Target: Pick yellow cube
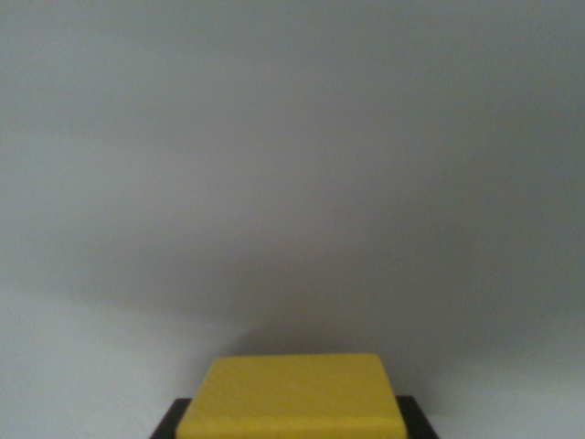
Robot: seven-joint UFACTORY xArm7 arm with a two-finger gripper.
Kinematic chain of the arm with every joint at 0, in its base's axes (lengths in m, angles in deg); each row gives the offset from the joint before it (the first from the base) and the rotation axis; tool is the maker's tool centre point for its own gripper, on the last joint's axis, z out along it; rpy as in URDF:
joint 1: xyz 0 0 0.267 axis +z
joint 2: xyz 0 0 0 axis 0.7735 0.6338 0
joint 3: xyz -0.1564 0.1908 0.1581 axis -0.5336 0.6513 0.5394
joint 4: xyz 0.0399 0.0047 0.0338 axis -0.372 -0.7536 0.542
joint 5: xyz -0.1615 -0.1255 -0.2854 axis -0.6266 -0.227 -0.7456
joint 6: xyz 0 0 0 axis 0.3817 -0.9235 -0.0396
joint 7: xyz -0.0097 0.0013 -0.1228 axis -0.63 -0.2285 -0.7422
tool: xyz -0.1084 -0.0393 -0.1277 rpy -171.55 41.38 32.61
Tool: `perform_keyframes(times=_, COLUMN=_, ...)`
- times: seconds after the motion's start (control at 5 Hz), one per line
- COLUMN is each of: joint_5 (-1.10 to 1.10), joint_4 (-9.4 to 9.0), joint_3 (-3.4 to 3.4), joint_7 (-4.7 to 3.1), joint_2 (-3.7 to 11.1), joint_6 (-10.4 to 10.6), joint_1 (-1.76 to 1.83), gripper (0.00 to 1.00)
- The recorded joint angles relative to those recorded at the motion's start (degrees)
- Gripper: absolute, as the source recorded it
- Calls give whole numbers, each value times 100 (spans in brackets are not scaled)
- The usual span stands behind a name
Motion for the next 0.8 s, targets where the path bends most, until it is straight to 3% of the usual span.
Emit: perform_keyframes(times=0.8, joint_5=9, joint_4=142, joint_3=-5, joint_7=-1, joint_2=-81, joint_6=-222, joint_1=-4, gripper=100)
